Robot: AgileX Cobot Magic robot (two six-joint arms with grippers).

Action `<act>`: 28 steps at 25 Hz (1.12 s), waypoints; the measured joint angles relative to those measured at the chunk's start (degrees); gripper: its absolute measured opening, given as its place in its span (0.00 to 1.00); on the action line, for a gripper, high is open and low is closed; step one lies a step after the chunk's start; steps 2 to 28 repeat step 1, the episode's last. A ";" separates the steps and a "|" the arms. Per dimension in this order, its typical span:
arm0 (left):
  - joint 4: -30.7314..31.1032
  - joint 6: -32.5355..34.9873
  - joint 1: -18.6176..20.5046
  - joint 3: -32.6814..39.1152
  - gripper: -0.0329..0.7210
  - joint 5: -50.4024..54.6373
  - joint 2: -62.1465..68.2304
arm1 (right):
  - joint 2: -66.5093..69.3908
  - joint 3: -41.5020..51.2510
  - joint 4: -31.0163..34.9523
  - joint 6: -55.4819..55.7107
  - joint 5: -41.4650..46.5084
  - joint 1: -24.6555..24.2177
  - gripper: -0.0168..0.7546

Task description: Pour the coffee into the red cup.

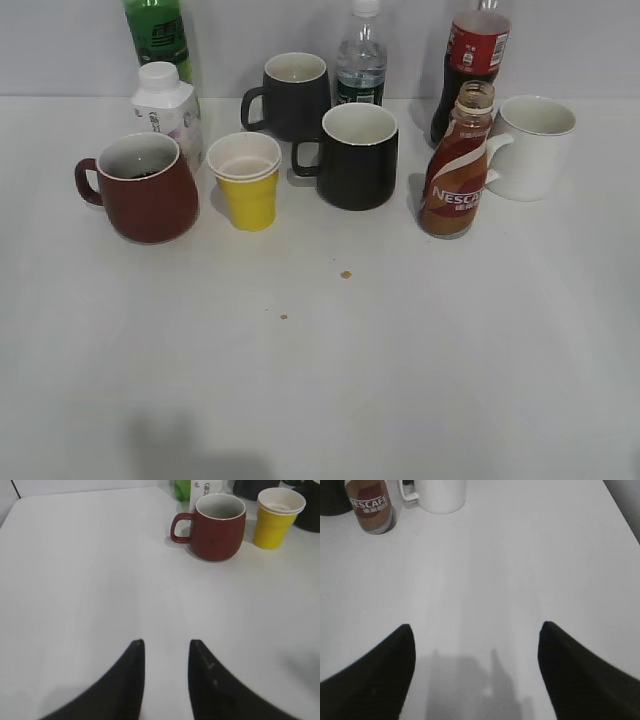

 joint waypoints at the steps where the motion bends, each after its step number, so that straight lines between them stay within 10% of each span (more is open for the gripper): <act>1: 0.00 0.00 0.00 0.00 0.36 0.00 0.00 | 0.00 0.00 0.00 0.00 0.00 0.00 0.76; 28: 0.00 0.00 0.00 0.00 0.36 0.00 0.00 | 0.00 0.00 0.00 0.00 0.00 0.00 0.76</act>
